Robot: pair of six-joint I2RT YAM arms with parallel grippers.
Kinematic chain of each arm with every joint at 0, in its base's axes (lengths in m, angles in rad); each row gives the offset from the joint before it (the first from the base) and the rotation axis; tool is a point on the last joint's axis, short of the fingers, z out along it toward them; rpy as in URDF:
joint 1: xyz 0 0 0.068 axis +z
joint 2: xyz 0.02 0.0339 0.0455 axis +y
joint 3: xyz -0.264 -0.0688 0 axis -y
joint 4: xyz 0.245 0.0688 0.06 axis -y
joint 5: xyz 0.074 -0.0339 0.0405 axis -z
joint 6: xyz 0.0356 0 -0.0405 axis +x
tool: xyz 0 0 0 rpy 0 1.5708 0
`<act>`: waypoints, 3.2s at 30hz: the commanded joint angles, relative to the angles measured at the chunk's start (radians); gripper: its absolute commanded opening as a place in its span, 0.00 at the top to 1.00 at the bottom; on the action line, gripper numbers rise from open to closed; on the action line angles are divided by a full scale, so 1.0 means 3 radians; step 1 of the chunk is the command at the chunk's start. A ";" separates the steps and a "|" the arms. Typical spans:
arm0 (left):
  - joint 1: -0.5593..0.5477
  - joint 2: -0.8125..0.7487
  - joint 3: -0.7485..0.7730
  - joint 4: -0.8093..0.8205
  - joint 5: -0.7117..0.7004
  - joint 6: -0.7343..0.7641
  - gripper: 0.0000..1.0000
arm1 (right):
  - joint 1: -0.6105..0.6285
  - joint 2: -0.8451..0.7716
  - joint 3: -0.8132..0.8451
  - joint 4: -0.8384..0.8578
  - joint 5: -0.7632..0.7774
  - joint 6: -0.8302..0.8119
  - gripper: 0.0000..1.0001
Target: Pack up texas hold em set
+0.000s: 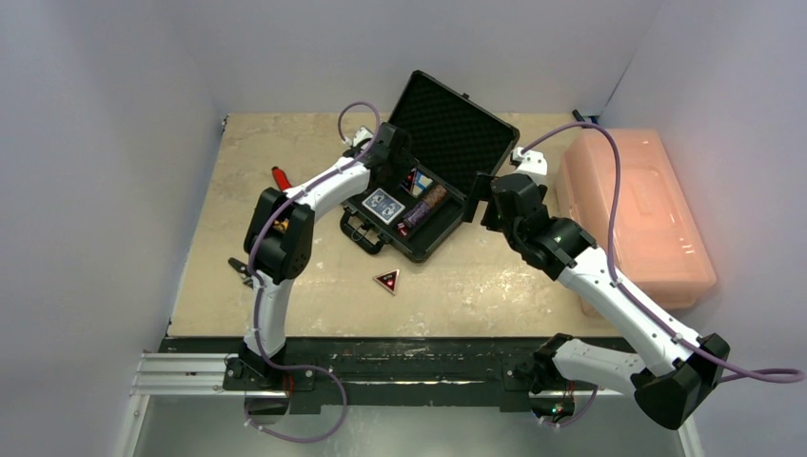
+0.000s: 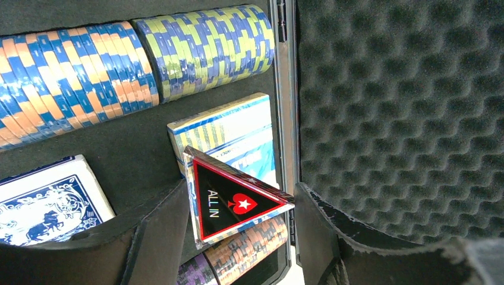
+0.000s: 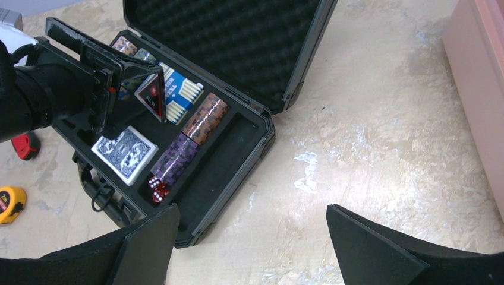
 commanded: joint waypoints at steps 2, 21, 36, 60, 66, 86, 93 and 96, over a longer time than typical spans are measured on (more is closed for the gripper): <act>0.0049 0.0062 0.0090 0.0295 0.0006 -0.0033 0.84 | -0.0007 -0.0038 -0.0003 0.0070 0.0070 -0.0027 0.01; 0.0070 0.0102 0.0148 0.0427 0.0147 -0.0089 0.12 | -0.0004 -0.0079 -0.0023 0.0065 0.0037 -0.0017 0.01; 0.0070 -0.0120 0.0087 0.0544 0.0162 0.0010 0.02 | -0.0007 -0.0083 -0.0013 0.0070 -0.0010 -0.0017 0.01; 0.0065 -0.1523 -0.0639 -0.0260 -0.0237 0.1646 0.00 | -0.0006 0.0024 0.0119 0.0141 -0.0084 -0.0136 0.01; 0.0060 -0.2063 -0.1144 -0.0405 -0.0523 0.2040 0.00 | -0.0004 0.0095 0.0146 0.0200 -0.0121 -0.0150 0.01; 0.0025 -0.3202 -0.2421 -0.0273 -0.0781 0.2502 0.00 | -0.0006 0.0099 0.0126 0.0239 -0.0181 -0.0119 0.01; 0.0025 -0.3403 -0.2650 -0.0255 -0.0618 0.2538 0.00 | -0.0006 0.0087 0.0101 0.0244 -0.0180 -0.0114 0.01; 0.0017 -0.3271 -0.2559 -0.0389 -0.0360 0.2613 0.02 | -0.0005 0.0083 0.0103 0.0248 -0.0172 -0.0124 0.01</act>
